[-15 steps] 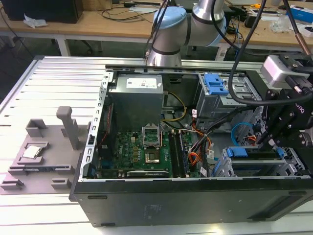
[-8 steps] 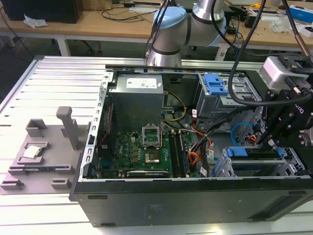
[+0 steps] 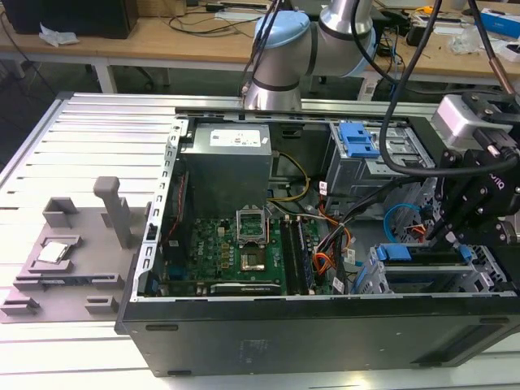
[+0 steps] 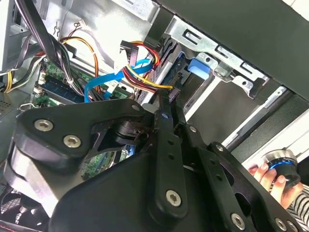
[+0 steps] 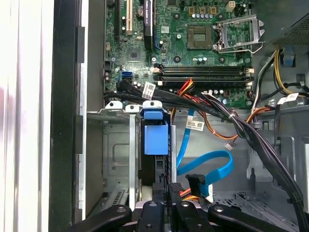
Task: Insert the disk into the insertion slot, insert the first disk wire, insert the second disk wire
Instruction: 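Insert the first disk wire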
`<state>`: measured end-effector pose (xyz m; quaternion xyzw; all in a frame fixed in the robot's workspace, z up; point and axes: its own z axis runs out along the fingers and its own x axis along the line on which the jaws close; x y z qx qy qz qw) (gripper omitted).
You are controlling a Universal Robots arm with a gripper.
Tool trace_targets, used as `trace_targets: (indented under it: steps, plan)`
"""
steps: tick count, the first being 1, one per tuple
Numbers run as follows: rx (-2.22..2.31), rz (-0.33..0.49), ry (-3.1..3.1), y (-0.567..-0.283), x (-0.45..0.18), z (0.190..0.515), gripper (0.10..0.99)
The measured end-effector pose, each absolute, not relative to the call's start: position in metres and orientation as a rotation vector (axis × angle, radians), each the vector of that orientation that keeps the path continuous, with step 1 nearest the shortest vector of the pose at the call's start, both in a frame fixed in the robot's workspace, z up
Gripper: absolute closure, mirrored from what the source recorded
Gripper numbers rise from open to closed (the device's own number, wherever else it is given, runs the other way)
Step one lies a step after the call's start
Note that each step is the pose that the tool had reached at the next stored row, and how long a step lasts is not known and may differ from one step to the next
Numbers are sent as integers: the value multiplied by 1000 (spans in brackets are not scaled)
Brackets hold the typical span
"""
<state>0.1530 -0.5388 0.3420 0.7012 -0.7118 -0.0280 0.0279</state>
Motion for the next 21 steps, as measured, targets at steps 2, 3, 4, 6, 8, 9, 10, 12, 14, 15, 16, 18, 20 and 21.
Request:
trace_targets:
  steps: [2,3,4,6,8,9,10,12,14,15,16,18,20,21]
  plan:
    - [2165,-88,-2198,-539,154,341,922]
    - [2165,-87,-2198,-539,154,341,922]
    - [2164,-86,-2197,-539,155,341,922]
    - [2165,-86,-2197,-539,155,340,922]
    - [2164,-86,-2197,-539,155,338,922]
    - [2164,-86,-2197,-539,156,338,922]
    - [2164,-87,-2197,-539,156,337,922]
    - [2164,-86,-2197,-539,156,337,922]
    - [2164,-87,-2197,-539,157,337,922]
    - [2164,-87,-2197,-539,157,337,922]
    - [2165,-87,-2197,-539,157,337,922]
    - [2165,-88,-2198,-539,157,336,847]
    - [2165,-87,-2197,-539,157,337,847]
    - [2164,-86,-2197,-539,157,338,847]
